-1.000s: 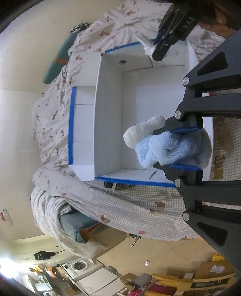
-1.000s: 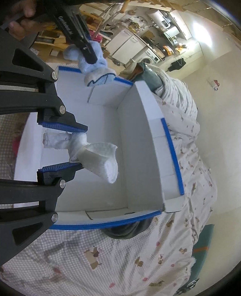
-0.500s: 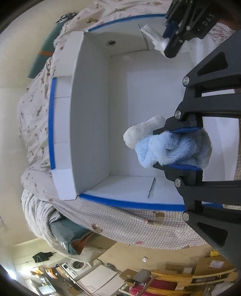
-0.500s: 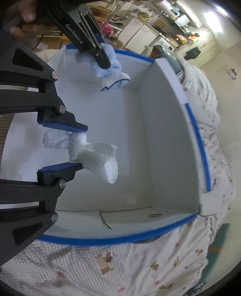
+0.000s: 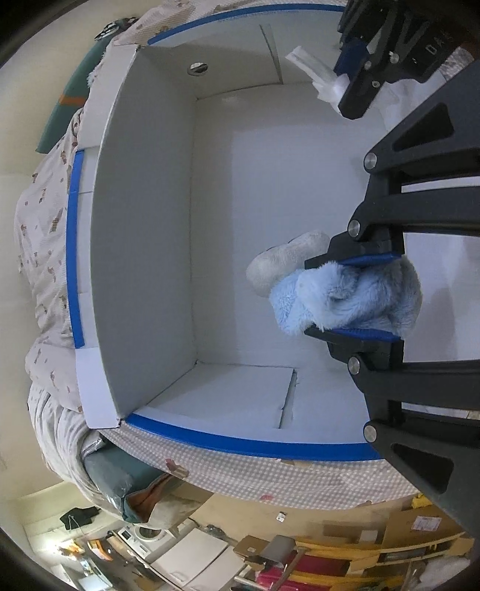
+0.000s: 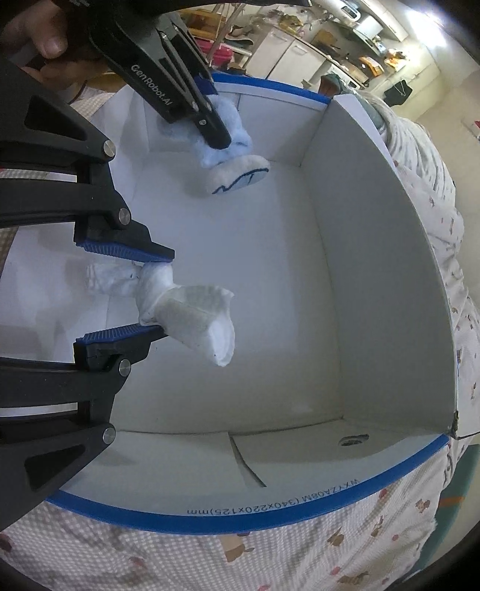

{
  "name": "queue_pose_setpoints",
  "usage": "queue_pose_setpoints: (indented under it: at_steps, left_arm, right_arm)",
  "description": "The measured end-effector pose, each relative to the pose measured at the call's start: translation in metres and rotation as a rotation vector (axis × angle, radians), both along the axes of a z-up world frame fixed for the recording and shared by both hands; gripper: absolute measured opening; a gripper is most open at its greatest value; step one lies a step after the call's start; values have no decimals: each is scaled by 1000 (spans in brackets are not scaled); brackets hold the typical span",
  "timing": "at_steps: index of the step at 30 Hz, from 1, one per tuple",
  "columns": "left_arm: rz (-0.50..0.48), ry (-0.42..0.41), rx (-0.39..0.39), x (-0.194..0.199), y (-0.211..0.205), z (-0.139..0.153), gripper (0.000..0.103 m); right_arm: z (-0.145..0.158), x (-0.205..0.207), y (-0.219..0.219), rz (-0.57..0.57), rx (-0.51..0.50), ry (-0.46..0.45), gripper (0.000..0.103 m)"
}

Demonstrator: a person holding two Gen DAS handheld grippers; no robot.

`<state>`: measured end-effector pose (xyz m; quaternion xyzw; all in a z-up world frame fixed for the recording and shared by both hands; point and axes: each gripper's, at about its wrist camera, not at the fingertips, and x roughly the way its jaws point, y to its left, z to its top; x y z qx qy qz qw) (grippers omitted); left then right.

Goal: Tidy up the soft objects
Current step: 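Carry the blue scrunchie and white sock into the box with both tools, then open both tools to drop the scrunchie and sock into the box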

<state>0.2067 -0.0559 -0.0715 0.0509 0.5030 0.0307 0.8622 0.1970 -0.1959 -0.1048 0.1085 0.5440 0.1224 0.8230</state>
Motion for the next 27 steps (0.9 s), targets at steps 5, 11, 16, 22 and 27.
queue_pose_setpoints:
  at_steps: [5, 11, 16, 22, 27]
  left_arm:
    - [9, 7, -6, -2, 2, 4, 25]
    - [14, 18, -1, -4, 2, 6, 29]
    - [5, -11, 20, -12, -3, 13, 36]
    - [3, -30, 15, -19, -3, 24, 43]
    - [2, -71, 14, -26, 0, 41, 57]
  right_arm:
    - [4, 3, 0, -13, 19, -12, 33]
    - [8, 3, -1, -13, 38, -30, 33]
    - [11, 2, -5, -19, 57, -40, 57]
    - [22, -4, -18, -41, 84, -89, 66]
    - [31, -9, -25, -63, 120, -120, 70]
